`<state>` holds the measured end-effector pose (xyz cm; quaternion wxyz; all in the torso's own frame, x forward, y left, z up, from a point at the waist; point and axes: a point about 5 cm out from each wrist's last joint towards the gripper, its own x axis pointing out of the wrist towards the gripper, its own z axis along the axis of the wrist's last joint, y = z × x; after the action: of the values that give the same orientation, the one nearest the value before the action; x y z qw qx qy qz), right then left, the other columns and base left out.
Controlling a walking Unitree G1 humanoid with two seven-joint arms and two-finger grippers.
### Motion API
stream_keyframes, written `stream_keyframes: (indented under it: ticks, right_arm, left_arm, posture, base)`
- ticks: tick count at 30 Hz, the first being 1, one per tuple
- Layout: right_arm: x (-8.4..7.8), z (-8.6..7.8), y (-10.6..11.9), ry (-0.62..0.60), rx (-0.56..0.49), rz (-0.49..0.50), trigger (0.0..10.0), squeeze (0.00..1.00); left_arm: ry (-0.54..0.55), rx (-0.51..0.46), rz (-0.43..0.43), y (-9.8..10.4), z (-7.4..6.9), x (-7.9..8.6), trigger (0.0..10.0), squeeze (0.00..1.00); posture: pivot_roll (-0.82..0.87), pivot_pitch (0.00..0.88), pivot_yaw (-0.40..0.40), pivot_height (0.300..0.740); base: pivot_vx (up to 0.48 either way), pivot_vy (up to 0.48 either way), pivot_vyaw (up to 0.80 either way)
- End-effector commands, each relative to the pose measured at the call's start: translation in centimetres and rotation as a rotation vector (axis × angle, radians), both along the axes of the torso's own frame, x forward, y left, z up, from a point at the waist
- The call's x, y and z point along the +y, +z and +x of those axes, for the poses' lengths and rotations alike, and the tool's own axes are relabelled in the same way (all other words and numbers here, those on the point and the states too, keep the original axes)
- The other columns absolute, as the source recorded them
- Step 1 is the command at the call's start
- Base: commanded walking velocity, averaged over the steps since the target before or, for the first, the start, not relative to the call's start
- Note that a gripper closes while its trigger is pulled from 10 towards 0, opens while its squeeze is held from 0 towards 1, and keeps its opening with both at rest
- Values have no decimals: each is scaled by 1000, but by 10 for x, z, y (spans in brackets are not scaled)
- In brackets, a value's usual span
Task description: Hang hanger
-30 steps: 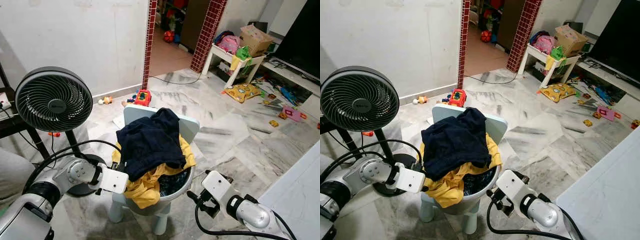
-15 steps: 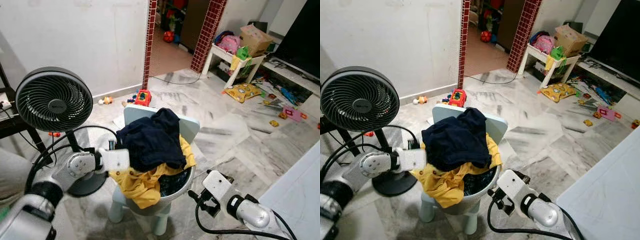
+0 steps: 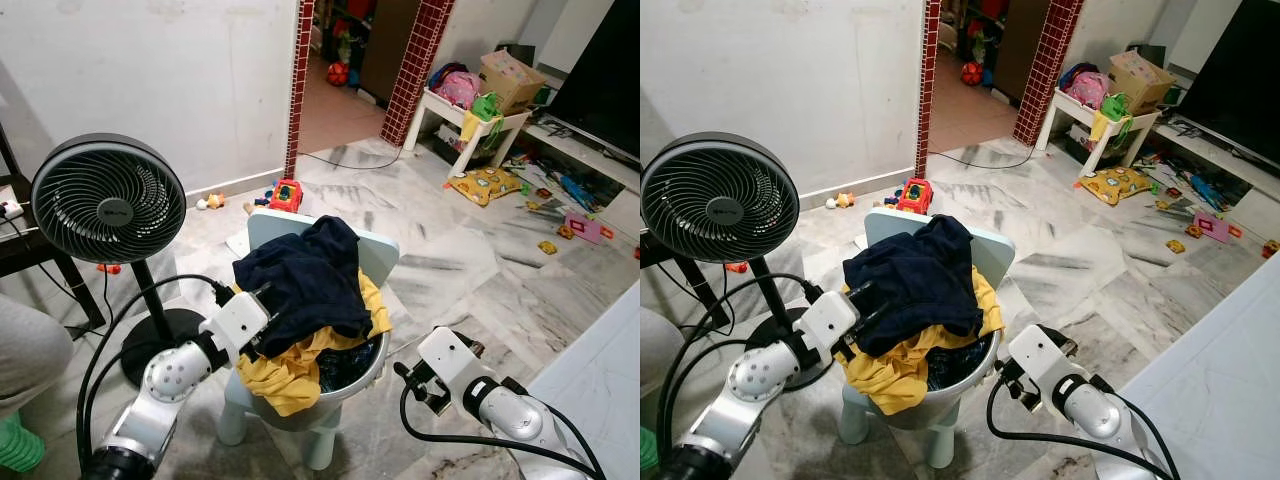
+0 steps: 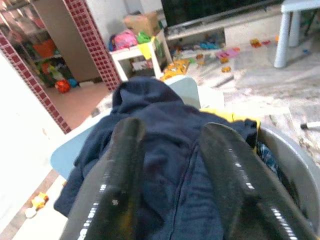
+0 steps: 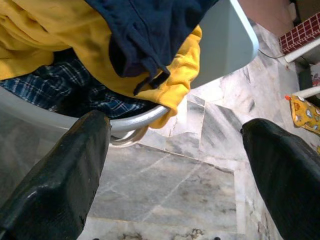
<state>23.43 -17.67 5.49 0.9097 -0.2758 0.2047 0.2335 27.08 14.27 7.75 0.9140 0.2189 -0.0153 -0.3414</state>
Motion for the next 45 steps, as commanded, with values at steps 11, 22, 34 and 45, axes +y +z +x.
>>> stream_keyframes:
  ticks: [11,22,34,45]
  right_arm:
    - [-14,3,2,-113,-32,11,10000,0]
    - [-24,10,9,-247,-75,86,10000,0]
    - [-23,10,8,-248,-74,89,10000,0]
    - [-25,10,9,-251,-79,86,10000,0]
  left_arm:
    - [-23,-9,50,10,-2,-5,10000,0]
    - [-24,52,22,9,-3,-13,10000,0]
    - [-60,84,38,9,-3,-17,10000,0]
    - [-83,82,40,10,-3,-20,10000,0]
  posture:
    - [129,0,-126,740]
    - [128,0,-127,740]
    - [123,0,-123,740]
    - [119,0,-123,740]
  base:
    - [0,0,0]
    - [0,0,0]
    - [0,348,0]
    - [0,417,0]
